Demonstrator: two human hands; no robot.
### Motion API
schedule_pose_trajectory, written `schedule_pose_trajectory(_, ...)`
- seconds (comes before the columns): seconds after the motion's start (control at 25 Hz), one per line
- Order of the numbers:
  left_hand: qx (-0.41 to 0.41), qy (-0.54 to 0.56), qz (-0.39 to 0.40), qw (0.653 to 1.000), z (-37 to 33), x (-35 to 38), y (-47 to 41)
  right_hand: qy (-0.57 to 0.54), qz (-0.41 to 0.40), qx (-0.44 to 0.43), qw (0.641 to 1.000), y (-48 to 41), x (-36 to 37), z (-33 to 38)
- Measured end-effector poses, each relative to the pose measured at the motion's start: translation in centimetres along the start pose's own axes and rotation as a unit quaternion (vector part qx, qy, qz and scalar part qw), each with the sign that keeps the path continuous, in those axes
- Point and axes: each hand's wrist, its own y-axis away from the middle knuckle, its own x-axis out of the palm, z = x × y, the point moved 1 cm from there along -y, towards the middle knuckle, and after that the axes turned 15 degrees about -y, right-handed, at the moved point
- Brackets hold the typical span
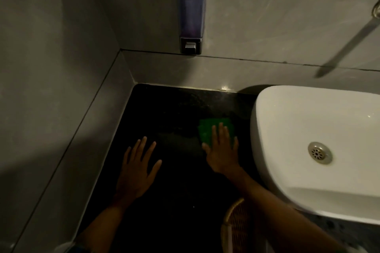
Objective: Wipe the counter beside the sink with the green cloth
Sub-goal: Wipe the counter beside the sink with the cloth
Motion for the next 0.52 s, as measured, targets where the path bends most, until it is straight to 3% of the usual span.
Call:
schedule_pose_trajectory(0.08,-0.014,-0.003,0.0,1.0,-0.4,-0.1,-0.3,-0.031,-0.072,0.067,0.995,-4.5,-1.1,0.1)
schedule_pose_trajectory(0.2,-0.03,-0.016,0.011,0.999,-0.7,0.1,-0.2,-0.051,-0.123,0.063,0.989,-10.6,-1.7,3.0)
schedule_pose_trajectory(0.32,-0.036,-0.056,0.006,0.998,-0.4,0.6,-0.7,0.012,-0.035,-0.055,0.998,-13.2,0.4,8.6)
schedule_pose_trajectory(0.44,-0.032,-0.073,-0.012,0.997,-0.4,0.9,-0.3,0.044,0.095,-0.2,0.974,-10.5,3.5,12.9)
schedule_pose_trajectory(0.52,-0.03,-0.07,-0.017,0.997,-0.2,0.9,-0.3,0.045,0.062,-0.213,0.974,-10.1,2.3,11.4)
